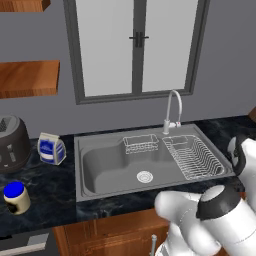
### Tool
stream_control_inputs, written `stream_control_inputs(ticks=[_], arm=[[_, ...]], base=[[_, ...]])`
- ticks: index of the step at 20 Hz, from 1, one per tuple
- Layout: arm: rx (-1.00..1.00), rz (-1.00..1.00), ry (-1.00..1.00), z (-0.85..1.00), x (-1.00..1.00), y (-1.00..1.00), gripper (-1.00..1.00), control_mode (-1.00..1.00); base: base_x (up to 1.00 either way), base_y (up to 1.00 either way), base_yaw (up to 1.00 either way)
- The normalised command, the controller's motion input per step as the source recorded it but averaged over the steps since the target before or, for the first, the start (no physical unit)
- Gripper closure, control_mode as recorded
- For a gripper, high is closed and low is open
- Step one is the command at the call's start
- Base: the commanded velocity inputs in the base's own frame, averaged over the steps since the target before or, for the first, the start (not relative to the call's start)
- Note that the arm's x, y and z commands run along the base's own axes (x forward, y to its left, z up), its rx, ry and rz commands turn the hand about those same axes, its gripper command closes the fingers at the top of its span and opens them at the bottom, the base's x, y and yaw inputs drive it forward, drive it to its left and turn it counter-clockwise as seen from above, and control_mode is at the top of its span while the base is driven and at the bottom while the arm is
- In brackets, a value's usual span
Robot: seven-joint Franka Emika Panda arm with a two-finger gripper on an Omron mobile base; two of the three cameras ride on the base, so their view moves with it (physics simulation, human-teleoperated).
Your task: Open the cabinet. Pick the sponge and place it next to the sink. Then close the cabinet.
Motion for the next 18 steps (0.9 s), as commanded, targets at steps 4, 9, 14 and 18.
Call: stream_control_inputs(ticks=[4,9,14,18], arm=[[-0.04,0.08,0.13,0.84,0.0,0.74,-1.0,-1.0],[-0.05,0.02,0.2,0.93,-0.01,0.64,-1.0,-1.0],[0.0,0.01,0.14,0.55,-0.3,0.62,-1.0,-1.0],[0.0,0.04,0.01,0.44,-0.47,0.69,-1.0,-1.0]], base=[[0.0,0.0,0.0],[0.0,0.0,0.0],[0.0,0.0,0.0],[0.0,0.0,0.0]])
